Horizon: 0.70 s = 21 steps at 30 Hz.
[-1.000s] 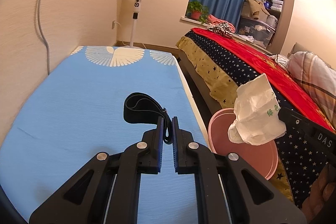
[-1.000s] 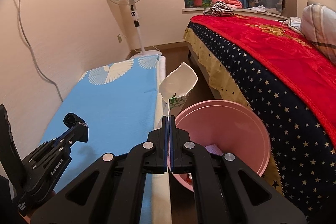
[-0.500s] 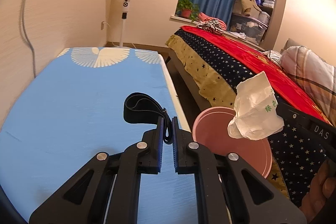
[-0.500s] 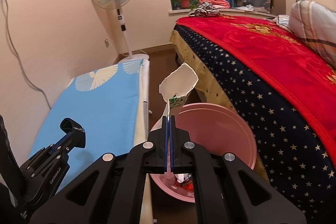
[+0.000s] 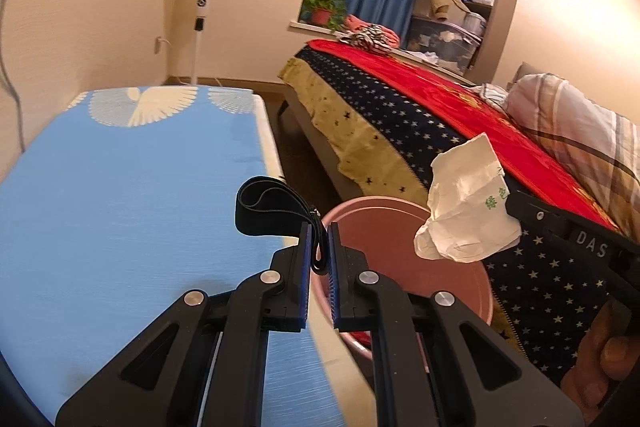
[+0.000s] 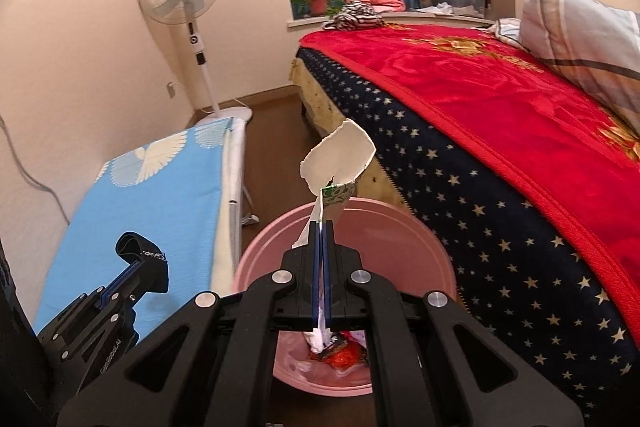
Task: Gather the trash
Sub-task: 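Open both tools to drop the black strap and paper bag into the bin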
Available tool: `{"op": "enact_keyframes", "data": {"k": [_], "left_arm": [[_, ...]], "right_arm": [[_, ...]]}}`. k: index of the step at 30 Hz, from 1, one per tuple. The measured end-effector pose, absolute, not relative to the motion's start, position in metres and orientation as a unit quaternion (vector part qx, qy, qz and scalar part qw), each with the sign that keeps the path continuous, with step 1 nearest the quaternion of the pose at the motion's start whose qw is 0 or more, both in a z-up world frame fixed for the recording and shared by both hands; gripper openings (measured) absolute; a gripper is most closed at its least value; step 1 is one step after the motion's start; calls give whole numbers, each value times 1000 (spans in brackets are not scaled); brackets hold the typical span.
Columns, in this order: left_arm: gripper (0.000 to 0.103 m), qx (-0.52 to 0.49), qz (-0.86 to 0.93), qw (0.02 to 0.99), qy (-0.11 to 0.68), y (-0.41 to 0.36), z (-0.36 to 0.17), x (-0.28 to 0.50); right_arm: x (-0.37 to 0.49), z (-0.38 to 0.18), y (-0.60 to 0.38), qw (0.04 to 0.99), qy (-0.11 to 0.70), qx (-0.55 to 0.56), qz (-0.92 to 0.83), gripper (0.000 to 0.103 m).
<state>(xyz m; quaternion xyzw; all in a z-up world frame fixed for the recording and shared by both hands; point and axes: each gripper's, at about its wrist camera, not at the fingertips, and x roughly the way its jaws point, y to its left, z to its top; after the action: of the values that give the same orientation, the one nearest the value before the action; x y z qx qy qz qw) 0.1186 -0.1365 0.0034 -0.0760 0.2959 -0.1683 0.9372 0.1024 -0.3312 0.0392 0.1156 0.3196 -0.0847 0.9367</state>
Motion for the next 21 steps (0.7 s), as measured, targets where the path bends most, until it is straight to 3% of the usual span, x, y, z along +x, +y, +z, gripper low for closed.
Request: {"op": "enact_keyframes", "data": {"k": [21], "left_arm": [[8, -84, -242, 911, 324, -176, -12, 137]], "right_arm": [[105, 24, -353, 924, 341, 115, -127, 1]]}}
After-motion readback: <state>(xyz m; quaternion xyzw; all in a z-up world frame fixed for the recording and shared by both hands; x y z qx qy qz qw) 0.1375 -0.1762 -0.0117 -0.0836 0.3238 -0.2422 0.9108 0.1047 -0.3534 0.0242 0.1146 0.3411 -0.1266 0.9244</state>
